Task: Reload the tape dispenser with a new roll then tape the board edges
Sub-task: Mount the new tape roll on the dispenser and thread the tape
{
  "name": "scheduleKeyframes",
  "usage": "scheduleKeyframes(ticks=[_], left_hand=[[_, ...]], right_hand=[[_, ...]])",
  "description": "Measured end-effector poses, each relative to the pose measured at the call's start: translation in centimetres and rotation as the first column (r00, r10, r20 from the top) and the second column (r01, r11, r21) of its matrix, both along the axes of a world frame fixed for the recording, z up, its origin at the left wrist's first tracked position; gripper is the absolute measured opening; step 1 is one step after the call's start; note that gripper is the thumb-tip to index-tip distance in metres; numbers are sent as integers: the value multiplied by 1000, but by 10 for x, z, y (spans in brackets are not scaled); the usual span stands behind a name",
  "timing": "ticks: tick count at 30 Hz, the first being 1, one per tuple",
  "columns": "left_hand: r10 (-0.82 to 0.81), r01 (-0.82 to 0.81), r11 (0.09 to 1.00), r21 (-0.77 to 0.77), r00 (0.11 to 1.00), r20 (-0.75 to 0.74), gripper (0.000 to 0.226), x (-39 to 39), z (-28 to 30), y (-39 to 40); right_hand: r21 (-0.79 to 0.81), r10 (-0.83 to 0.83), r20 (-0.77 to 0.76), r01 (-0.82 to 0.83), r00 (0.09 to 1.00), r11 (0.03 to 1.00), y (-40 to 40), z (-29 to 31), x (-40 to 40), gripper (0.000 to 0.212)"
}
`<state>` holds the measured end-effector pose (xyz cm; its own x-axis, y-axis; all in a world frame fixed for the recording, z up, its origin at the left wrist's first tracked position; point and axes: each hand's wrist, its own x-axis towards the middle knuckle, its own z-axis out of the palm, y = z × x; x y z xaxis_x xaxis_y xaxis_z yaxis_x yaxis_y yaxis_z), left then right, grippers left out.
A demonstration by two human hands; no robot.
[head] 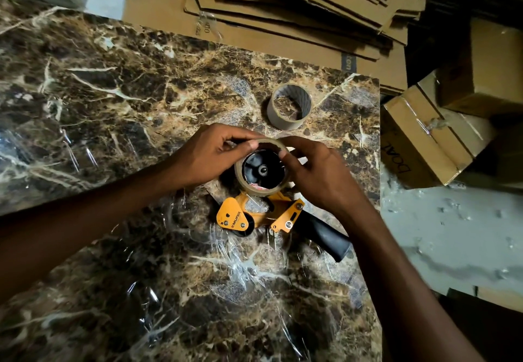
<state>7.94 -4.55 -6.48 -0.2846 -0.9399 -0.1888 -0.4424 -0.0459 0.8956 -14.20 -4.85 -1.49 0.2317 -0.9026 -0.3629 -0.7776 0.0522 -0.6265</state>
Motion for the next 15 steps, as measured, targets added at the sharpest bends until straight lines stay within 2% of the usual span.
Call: scheduleKeyframes(ticks=[6,10,15], left_hand=[[-27,24,999,-40,998,-64,32,-4,1,5],[-26,25,1000,-19,996,-85,32,-6,0,3],[-29,29,1000,-9,997,-73,34,-8,-7,1]], right_hand=[[122,-192,195,170,962,978,6,-18,-2,25],[251,-338,336,262,879,932,5,-17,-7,22],[361,-429,435,283,792,889,4,-15,-10,23]])
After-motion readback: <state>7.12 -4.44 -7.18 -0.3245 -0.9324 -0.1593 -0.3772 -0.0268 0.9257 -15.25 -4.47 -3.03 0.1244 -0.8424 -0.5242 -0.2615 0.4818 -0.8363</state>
